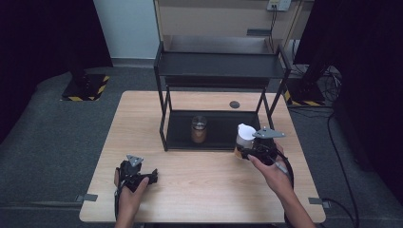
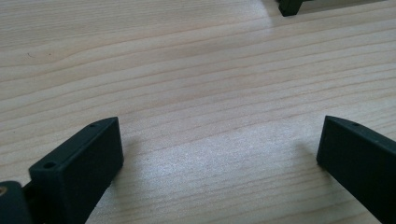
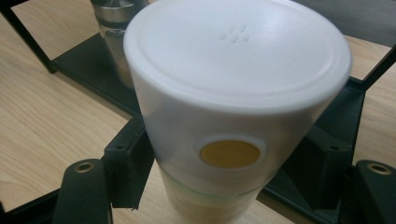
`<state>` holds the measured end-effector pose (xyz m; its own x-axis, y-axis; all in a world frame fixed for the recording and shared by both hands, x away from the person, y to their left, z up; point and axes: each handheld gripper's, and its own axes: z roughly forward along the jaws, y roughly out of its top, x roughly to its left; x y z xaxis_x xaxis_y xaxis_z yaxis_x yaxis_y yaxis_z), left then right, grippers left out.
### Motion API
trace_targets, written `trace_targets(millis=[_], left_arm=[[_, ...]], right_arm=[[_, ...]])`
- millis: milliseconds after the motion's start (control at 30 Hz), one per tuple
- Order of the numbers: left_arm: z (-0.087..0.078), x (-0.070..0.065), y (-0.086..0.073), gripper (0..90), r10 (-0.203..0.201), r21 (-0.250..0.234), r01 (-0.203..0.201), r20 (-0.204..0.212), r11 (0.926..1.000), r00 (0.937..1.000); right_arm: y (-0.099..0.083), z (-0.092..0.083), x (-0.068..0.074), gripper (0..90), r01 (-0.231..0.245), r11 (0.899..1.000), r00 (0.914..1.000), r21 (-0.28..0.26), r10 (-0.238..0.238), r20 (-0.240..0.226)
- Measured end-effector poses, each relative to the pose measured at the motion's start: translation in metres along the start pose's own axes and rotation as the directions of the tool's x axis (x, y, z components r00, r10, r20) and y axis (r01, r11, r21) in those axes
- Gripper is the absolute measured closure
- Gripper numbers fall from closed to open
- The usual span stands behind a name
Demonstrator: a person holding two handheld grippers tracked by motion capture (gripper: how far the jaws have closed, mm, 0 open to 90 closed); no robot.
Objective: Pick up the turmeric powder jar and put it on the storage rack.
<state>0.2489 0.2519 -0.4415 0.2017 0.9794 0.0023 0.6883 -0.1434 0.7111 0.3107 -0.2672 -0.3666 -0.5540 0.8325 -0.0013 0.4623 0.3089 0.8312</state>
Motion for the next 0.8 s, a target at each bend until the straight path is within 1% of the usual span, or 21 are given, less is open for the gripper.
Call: trace_targets(millis=[333,533,800], left_arm=[[0.001,-0.001,0.001,0.0,-0.001,0.001,0.001,-0.001,1.0000,1.0000],[0.001,-0.002,0.002,0.0,0.000,0.002,0.000,0.000,1.0000,1.0000],[0.002,-0.002,0.002,0.0,0.000,0.001,0.000,0.000,1.0000,1.0000]], right_arm=[[0.010,0.012,-0.003,31.4,-0.014,1.000,0.9999,-0.002,0.014,0.009],[0.013,0.020,-0.004,31.4,-0.033,0.999,0.9993,-0.003,0.033,0.017],[0.016,0.027,-0.003,31.3,-0.036,0.999,0.9989,-0.004,0.036,0.031]])
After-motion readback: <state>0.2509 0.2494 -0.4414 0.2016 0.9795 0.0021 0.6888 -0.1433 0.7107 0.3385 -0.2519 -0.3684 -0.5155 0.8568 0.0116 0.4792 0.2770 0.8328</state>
